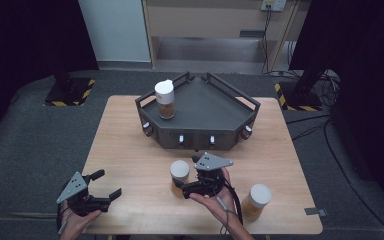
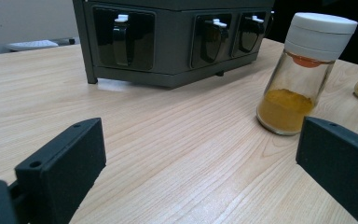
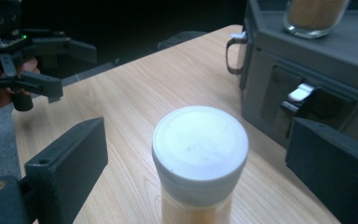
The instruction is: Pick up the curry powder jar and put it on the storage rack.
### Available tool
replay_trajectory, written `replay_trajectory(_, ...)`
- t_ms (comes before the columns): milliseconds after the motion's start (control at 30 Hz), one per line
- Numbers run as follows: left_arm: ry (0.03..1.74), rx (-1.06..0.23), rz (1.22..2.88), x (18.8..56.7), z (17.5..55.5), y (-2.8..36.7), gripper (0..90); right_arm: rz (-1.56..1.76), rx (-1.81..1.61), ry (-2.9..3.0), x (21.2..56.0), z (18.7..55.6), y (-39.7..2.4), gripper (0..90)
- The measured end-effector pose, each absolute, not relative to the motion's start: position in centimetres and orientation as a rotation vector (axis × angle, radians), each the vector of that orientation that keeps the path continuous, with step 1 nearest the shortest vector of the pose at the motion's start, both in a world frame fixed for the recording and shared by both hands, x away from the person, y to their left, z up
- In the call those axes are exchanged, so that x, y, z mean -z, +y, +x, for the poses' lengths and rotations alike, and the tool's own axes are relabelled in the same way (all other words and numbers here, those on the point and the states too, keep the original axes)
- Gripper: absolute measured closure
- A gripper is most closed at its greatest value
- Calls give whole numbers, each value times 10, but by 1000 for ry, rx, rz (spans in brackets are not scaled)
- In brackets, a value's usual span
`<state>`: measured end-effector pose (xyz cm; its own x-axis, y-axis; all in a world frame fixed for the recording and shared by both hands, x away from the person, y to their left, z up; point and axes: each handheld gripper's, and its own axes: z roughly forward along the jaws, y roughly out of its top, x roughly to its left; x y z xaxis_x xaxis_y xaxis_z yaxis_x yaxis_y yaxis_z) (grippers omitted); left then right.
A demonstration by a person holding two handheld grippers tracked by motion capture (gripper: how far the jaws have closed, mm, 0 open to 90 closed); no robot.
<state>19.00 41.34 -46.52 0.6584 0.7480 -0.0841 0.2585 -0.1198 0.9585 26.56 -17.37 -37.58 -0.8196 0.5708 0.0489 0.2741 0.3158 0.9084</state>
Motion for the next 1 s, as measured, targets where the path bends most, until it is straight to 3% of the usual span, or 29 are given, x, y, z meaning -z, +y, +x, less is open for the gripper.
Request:
replay_trajectory(433,828,-510,1684,465,190,414,6,793,-1491,2329,401,279,-160,187)
replay_trajectory(567,827,-509,1683,466,190,414,7,768,-1477,2327,406,278,-156,321)
replay_trajectory(1000,828,-503,1678,467,191,414,8,758,-1455,2334,395,278,-153,334)
